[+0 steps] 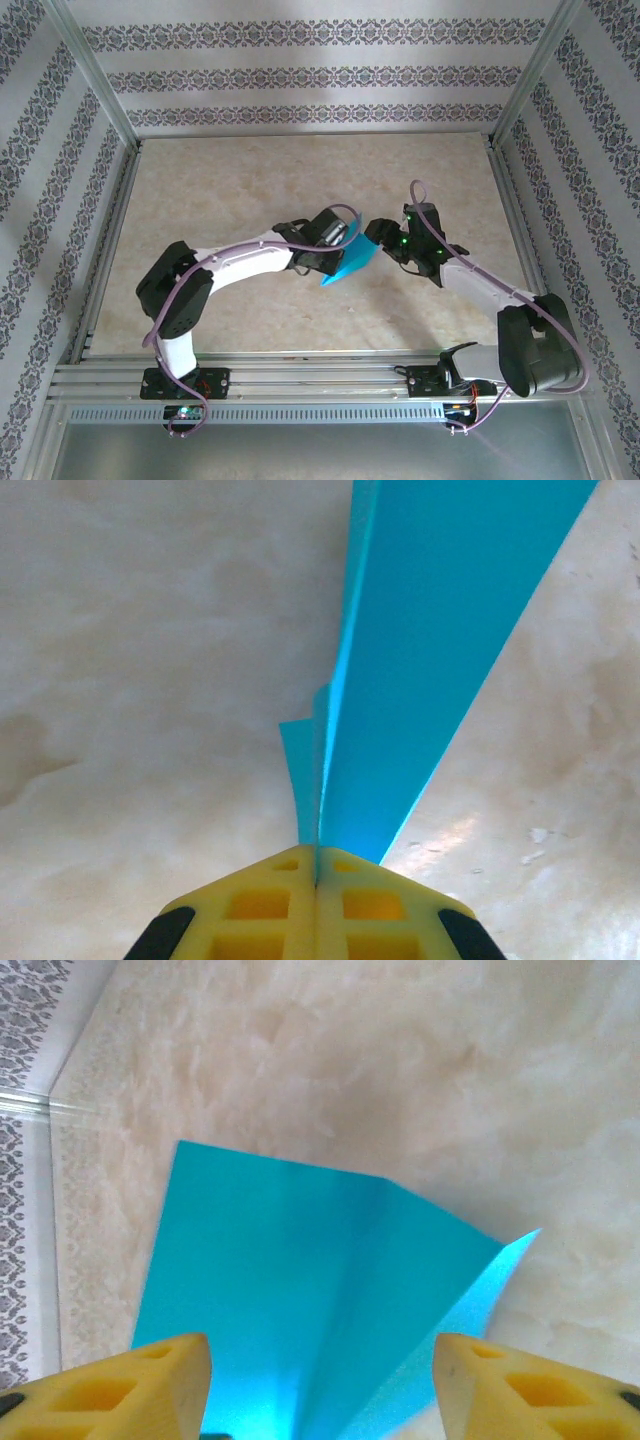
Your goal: Fold a paper plane with a square sheet of paper (pick it up from the middle)
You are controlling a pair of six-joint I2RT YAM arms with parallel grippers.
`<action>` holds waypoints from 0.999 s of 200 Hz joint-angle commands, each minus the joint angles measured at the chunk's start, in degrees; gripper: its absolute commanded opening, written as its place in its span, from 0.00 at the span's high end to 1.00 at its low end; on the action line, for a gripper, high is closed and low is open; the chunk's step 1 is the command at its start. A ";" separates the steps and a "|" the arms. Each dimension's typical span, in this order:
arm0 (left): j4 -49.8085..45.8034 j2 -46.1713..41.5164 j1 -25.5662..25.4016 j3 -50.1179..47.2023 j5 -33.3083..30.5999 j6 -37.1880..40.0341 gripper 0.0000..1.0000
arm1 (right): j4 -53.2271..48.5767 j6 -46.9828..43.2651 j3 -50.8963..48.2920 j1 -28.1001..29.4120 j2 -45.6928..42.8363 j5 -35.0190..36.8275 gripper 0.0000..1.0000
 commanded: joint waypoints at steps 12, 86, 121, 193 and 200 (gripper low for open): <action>-9.31 -5.93 3.92 1.23 -8.23 3.10 0.99 | -4.81 -2.28 1.46 0.52 1.81 2.83 0.38; -20.32 -1.64 2.68 7.03 -27.94 2.84 1.00 | -2.54 0.19 1.00 1.62 5.09 4.24 0.40; -19.88 2.61 0.94 8.33 -25.35 1.83 1.00 | -1.29 1.89 -0.63 0.88 4.58 4.42 0.41; -16.46 7.36 -1.23 8.91 -12.81 -0.26 1.00 | 3.66 4.20 -1.16 0.23 7.55 -1.12 0.46; -16.22 7.35 -1.35 9.03 -11.82 -0.56 1.00 | 5.07 4.55 -1.32 0.21 8.13 -2.01 0.47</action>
